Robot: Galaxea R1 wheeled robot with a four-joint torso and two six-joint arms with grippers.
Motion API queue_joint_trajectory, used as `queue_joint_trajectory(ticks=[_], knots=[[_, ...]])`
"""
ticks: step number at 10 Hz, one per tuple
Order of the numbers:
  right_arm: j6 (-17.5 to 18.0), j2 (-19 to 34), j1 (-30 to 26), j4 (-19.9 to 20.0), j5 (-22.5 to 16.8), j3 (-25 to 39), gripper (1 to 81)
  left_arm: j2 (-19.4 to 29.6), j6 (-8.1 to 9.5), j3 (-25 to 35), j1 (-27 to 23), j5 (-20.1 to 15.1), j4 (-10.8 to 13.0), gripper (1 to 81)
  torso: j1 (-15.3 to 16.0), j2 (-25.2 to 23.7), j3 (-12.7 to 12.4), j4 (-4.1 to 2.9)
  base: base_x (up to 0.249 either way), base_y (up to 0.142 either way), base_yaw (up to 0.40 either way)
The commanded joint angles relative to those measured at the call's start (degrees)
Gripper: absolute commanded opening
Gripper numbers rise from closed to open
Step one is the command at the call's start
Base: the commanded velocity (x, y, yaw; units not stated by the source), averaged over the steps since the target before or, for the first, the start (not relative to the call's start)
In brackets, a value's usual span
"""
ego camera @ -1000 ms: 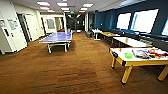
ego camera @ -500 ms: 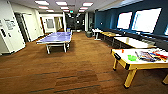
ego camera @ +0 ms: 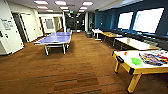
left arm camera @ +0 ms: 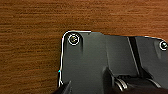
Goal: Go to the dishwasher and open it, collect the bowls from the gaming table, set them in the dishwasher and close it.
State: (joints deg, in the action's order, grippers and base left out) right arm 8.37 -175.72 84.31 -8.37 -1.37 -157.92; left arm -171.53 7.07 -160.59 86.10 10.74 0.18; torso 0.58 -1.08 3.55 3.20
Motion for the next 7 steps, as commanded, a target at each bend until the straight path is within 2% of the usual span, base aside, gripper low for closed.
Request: queue_joint_trajectory(ticks=[1, 7], knots=[[-0.1, -0.2, -3.0, 0.5, -2.9, 0.1, 81.1, 0.5, -0.48, -0.3, -2.7, -2.5, 0.0, 81.1, 0.0, 0.0, 0.0, 0.00, 0.254, 0.000, 0.000], [-0.1, -0.2, -3.0, 0.5, -2.9, 0.2, 81.1, 0.4, -0.48, -0.3, -2.7, -2.5, 0.0, 81.1, 0.0, 0.0, 0.0, 0.00, 0.254, 0.000, 0.000]])
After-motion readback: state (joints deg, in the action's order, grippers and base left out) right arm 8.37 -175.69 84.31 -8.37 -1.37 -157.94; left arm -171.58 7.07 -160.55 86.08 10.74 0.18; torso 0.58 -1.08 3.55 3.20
